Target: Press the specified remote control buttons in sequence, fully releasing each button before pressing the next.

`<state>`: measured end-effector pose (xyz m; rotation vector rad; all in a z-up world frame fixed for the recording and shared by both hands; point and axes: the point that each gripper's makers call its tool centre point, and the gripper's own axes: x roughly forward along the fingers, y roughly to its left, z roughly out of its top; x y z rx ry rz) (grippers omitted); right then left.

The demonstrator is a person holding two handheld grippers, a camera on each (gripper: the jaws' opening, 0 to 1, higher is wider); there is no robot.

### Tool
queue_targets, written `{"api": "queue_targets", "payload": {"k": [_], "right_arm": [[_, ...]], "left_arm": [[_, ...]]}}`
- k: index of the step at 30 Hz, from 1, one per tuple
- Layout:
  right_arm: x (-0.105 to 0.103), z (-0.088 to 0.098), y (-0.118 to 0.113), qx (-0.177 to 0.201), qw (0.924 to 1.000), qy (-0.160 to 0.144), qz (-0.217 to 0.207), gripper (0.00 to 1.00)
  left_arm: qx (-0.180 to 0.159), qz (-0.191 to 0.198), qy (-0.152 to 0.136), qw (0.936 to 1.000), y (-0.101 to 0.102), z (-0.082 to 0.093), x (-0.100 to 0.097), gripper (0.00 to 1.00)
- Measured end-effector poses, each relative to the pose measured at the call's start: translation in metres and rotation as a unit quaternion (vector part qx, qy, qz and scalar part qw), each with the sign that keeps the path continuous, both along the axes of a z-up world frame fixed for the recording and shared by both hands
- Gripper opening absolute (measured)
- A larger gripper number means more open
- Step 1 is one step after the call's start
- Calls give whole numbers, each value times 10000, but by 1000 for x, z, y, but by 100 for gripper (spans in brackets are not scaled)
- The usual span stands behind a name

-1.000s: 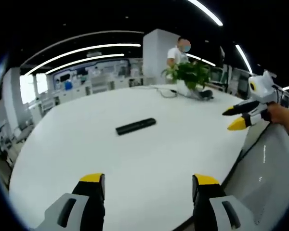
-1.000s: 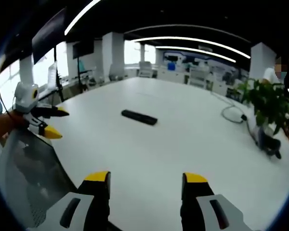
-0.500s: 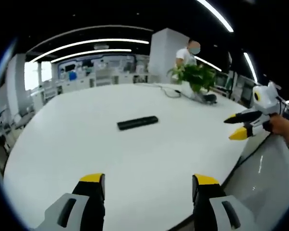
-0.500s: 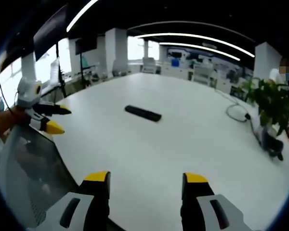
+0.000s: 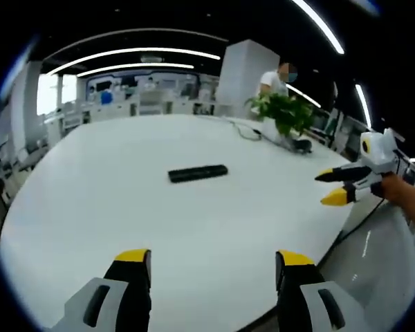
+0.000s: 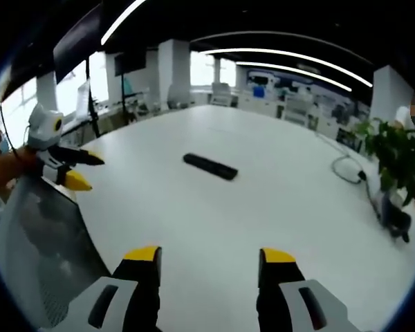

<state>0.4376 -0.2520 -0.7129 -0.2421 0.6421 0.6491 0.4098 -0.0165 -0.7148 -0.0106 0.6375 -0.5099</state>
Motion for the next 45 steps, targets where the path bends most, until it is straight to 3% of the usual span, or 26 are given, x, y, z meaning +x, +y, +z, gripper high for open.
{"api": "queue_targets", "payload": {"k": [15, 45], "right_arm": [[28, 2, 10, -201, 9991, -93, 374, 52], [65, -28, 25, -594, 9944, 202, 852, 48]], "left_arm": [[346, -187, 40, 9992, 13, -8, 22, 75], [770, -642, 9, 9950, 16, -32, 86, 73]]}}
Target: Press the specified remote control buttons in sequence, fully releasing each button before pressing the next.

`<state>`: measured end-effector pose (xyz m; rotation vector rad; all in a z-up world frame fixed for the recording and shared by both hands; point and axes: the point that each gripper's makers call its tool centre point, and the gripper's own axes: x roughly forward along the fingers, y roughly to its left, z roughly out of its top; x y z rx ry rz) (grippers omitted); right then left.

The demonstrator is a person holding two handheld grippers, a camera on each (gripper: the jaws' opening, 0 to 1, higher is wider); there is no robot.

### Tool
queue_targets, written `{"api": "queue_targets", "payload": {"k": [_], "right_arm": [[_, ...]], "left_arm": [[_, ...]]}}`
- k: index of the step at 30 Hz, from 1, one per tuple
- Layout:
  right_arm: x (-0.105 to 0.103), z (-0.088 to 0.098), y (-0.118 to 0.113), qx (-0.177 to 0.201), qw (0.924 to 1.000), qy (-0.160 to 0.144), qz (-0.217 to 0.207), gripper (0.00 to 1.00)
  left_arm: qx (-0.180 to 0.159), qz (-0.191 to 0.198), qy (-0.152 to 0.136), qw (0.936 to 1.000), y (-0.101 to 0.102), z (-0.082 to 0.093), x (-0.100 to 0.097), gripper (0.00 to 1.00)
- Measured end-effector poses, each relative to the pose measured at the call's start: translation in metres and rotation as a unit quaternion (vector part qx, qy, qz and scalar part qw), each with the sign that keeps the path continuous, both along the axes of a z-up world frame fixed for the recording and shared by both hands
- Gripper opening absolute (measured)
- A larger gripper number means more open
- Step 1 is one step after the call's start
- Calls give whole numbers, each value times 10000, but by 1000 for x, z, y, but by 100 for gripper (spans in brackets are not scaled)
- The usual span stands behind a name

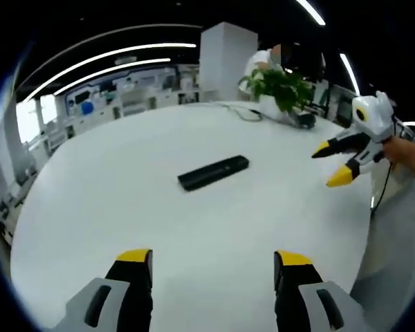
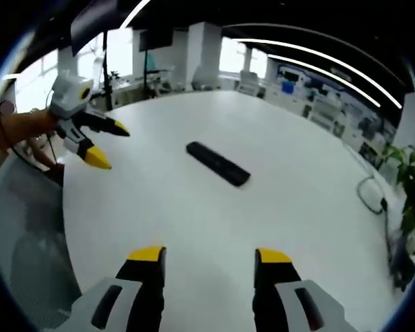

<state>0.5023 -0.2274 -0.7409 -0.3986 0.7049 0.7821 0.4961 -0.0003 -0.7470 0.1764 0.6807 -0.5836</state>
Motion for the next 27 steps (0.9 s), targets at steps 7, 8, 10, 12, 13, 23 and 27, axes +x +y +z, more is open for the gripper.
{"api": "queue_targets", "payload": {"k": [7, 8, 10, 12, 13, 23, 27], "right_arm": [[9, -8, 2, -61, 10000, 43, 57, 48], [10, -9, 3, -69, 9999, 48, 61, 48], [12, -11, 3, -83, 9999, 52, 68, 47], [14, -13, 4, -90, 9999, 59, 68, 47], [15, -14, 4, -91, 9999, 57, 71, 47], [37, -20, 6, -182, 9998, -17, 105, 47], [43, -21, 8, -181, 9998, -25, 126, 46]], "left_arm": [[75, -90, 29, 9999, 0, -8, 10, 72], [80, -94, 30, 9999, 0, -9, 11, 72], [93, -103, 36, 9999, 1, -11, 13, 72], [107, -104, 51, 9999, 2, -13, 15, 71], [108, -106, 49, 9999, 2, -14, 17, 71], [179, -126, 6, 9998, 8, -20, 36, 68], [198, -152, 8, 9997, 8, -22, 42, 68]]}}
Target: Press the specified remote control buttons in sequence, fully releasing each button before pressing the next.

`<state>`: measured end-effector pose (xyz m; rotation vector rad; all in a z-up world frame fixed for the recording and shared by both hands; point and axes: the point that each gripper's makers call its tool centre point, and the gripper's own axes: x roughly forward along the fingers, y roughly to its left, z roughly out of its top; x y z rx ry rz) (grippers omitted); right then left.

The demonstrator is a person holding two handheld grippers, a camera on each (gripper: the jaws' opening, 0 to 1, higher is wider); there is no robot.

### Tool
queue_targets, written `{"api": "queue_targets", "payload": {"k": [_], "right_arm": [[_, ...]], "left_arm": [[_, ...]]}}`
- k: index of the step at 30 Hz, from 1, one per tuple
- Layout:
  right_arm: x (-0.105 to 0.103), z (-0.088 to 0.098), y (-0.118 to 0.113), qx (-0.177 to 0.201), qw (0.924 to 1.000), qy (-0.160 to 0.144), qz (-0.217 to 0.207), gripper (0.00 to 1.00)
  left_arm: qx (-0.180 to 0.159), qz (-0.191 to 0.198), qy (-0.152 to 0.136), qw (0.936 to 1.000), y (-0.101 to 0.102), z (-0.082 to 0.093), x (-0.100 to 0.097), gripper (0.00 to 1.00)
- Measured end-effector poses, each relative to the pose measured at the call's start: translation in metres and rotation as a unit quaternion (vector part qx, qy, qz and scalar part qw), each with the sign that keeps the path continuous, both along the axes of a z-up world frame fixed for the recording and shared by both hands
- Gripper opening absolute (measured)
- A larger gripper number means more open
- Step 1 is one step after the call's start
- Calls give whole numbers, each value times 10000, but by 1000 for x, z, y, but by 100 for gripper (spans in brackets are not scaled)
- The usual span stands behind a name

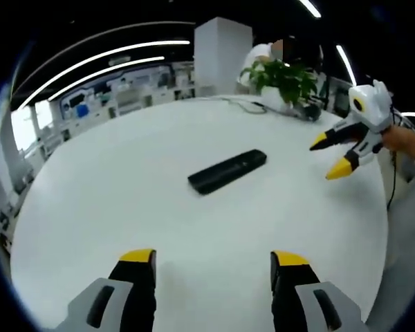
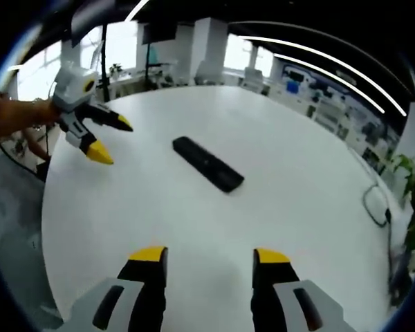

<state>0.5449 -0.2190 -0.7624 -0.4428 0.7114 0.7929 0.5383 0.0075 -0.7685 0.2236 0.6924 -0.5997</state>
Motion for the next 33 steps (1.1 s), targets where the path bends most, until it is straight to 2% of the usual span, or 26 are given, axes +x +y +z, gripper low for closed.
{"api": "queue_targets", "payload": {"k": [11, 16, 21, 33], "right_arm": [[22, -2, 9, 146, 9999, -6, 50, 46], [32, -5, 8, 75, 9999, -39, 85, 45], [40, -6, 10, 128, 9998, -23, 117, 45], [57, -10, 15, 145, 9987, -37, 488, 45]], "left_arm": [[57, -158, -4, 9999, -3, -2, 15, 68], [68, -237, -96, 9997, -4, -2, 23, 66], [120, -338, -57, 9993, -6, -6, 29, 66], [154, -495, -5, 9987, -5, -10, 48, 66]]}}
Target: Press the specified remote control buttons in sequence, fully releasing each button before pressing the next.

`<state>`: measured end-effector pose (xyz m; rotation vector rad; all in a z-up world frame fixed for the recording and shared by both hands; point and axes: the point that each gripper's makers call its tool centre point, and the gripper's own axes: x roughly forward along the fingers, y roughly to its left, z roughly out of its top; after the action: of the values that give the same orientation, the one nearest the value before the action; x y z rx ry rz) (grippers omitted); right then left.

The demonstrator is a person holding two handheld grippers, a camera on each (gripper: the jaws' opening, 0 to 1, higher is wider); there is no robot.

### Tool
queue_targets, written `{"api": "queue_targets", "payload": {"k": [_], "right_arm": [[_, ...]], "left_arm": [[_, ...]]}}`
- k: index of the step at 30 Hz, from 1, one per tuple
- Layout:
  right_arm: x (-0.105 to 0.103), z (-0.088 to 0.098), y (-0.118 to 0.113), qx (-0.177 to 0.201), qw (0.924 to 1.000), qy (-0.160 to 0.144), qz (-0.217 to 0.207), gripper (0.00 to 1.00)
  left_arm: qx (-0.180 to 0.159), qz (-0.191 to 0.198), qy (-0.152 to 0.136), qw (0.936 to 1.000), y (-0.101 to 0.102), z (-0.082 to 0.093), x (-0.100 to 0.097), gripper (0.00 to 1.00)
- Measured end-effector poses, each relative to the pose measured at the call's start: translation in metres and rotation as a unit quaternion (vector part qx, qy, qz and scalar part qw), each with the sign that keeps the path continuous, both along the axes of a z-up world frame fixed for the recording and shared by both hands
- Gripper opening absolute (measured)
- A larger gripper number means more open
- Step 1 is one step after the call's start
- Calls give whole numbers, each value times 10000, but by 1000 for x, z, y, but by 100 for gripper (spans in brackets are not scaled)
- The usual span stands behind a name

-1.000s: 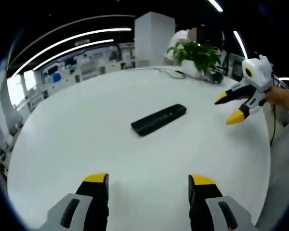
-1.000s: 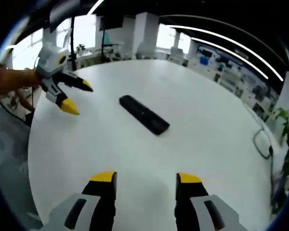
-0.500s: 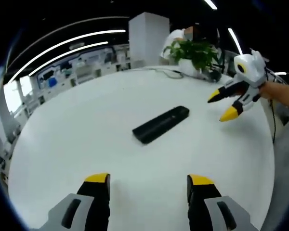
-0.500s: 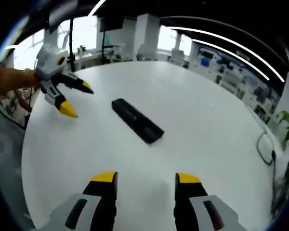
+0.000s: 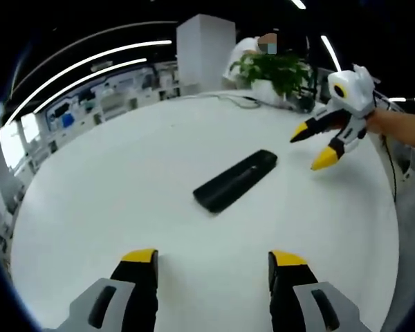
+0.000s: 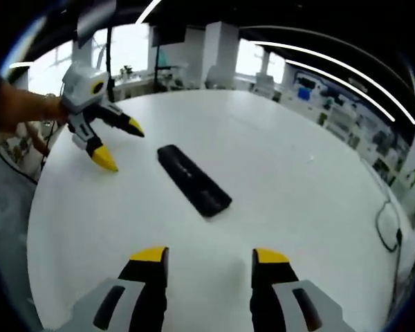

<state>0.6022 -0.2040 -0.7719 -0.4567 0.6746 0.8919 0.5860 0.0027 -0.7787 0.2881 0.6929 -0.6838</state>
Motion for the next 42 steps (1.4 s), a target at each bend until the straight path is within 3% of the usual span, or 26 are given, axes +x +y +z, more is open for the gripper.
{"api": "queue_targets", "payload": {"k": [17, 25, 31, 42], "right_arm": [[24, -4, 14, 47, 9976, 64, 695, 45], [26, -8, 20, -63, 9939, 155, 1091, 44], [26, -5, 29, 94, 9912, 323, 1281, 44], [29, -6, 45, 179, 9842, 513, 1684, 42]], "left_arm": [[-150, -295, 24, 9994, -6, 1, 19, 66], [-64, -697, -40, 9975, -11, 0, 28, 64], [-125, -959, 149, 9952, -16, -1, 31, 64], [-195, -1558, 177, 9874, -34, -4, 41, 59]]}}
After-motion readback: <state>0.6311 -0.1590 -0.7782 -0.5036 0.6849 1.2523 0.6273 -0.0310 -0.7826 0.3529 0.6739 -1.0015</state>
